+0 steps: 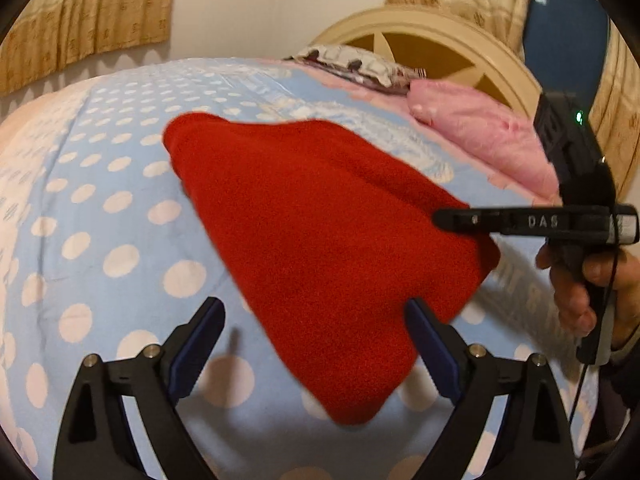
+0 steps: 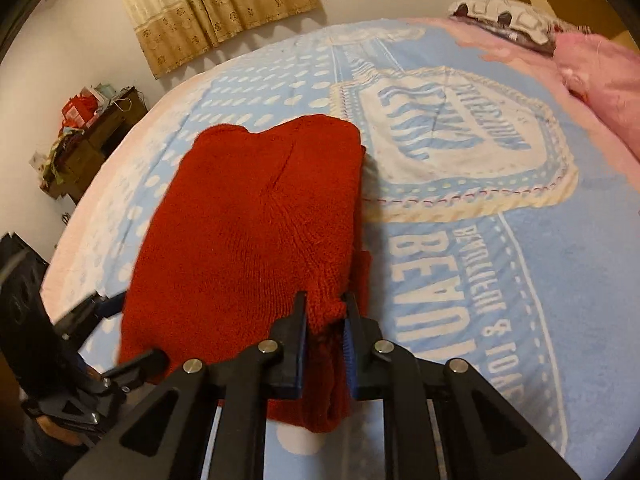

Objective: Fold small clothes
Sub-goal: 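Release the sweater and press the folded bundle flat with both tools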

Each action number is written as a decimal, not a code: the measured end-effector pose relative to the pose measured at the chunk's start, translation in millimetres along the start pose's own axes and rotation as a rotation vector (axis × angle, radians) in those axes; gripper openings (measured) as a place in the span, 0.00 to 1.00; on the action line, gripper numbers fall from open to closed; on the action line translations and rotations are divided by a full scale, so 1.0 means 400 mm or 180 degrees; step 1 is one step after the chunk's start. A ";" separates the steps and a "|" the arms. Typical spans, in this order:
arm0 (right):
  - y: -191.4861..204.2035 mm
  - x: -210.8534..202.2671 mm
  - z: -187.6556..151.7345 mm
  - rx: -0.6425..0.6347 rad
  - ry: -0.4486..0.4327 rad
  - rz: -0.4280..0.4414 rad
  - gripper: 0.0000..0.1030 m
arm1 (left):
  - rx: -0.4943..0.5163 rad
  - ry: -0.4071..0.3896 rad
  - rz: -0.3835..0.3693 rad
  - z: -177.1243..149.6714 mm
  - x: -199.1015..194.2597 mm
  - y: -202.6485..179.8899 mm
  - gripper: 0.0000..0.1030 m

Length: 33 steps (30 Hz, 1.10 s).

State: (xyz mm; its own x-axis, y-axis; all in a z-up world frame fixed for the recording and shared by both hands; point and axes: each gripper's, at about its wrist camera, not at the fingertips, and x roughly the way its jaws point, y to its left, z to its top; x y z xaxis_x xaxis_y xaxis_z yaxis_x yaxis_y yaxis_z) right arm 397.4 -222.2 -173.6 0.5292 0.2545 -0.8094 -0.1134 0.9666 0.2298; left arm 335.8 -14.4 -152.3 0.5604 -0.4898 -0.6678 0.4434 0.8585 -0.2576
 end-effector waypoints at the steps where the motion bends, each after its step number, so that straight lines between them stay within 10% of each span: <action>1: 0.005 -0.009 0.006 -0.0042 -0.0009 -0.0045 0.24 | -0.0037 -0.0059 0.0004 0.002 -0.013 0.003 0.91; 4: 0.016 -0.051 0.024 -0.0189 -0.0152 -0.0297 0.60 | -0.0105 -0.0289 0.0100 0.010 -0.050 0.011 0.96; 9: 0.066 -0.098 0.086 -0.0377 -0.0500 -0.0073 0.61 | -0.0226 -0.0311 0.0279 0.025 -0.041 0.022 0.97; 14: 0.142 0.008 0.150 -0.0463 -0.0136 0.0550 0.61 | -0.0186 -0.0134 0.0379 0.009 -0.005 0.027 0.97; 18: 0.090 0.131 0.144 -0.0228 0.0269 0.0146 0.61 | -0.0225 -0.0097 0.0325 0.004 0.000 0.035 1.00; 27: 0.087 0.131 0.131 -0.0554 0.0236 -0.0111 0.60 | -0.0160 0.0048 0.0247 -0.009 0.028 0.021 1.00; 33: 0.140 0.020 0.074 -0.0790 -0.0234 -0.0140 0.61 | -0.0264 0.0042 0.0202 -0.011 0.026 0.033 1.00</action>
State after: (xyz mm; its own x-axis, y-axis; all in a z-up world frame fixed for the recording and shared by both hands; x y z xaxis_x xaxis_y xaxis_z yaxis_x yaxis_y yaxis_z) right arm 420.2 -166.9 -151.3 0.5968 0.2179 -0.7723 -0.2868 0.9568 0.0483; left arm 344.3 -7.7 -165.6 0.5760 -0.4325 -0.6936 0.3475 0.8976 -0.2711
